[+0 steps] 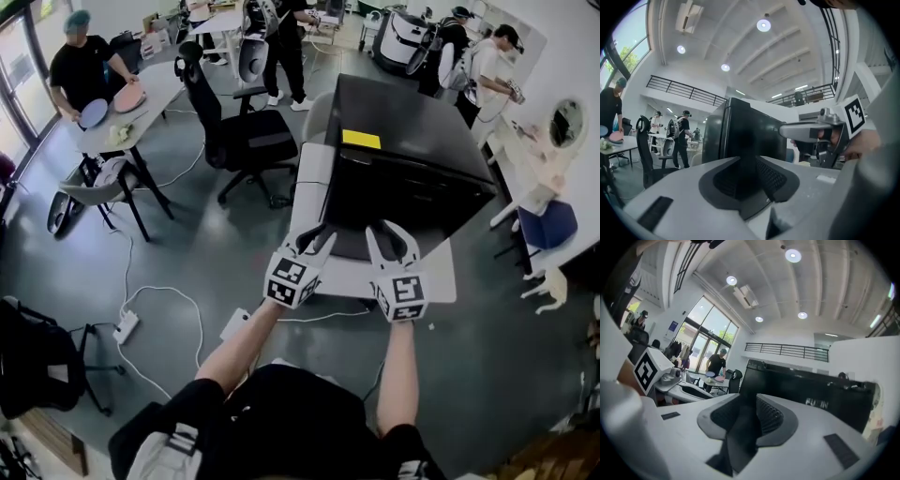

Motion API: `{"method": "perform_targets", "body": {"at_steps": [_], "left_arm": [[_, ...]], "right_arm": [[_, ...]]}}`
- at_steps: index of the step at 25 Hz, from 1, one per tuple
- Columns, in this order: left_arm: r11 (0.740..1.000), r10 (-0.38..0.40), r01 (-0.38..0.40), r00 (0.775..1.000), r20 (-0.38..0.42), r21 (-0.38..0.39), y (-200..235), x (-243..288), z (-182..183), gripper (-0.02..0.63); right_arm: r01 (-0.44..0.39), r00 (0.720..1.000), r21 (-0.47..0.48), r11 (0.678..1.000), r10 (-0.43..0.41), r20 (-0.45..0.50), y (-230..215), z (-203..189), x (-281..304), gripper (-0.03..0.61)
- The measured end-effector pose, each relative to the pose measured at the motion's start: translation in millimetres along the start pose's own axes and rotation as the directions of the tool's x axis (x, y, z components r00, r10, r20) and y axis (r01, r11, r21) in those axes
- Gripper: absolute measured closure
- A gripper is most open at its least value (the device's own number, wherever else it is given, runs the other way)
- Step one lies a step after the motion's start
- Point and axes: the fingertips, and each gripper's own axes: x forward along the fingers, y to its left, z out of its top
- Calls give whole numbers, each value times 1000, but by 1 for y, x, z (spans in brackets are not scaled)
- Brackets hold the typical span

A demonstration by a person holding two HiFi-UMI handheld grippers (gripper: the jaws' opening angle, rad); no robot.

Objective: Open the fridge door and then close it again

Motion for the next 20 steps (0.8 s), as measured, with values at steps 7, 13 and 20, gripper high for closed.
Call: {"method": "perform_targets", "body": {"at_steps": [7, 13, 20], "left_arm": [[999, 27, -26, 999, -40, 34, 36, 46, 7, 420], [999, -28, 30, 998, -64, 37, 52, 65, 7, 371], [995, -101, 102, 993, -56, 20, 51, 77, 9, 368]], "right_arm": [[-49, 999, -320, 946, 46, -18, -30, 74, 43, 425], [-235, 968, -451, 861, 163, -193, -23, 78, 78, 402], [-304, 945, -509, 805, 185, -271, -30, 69, 85, 474]]}}
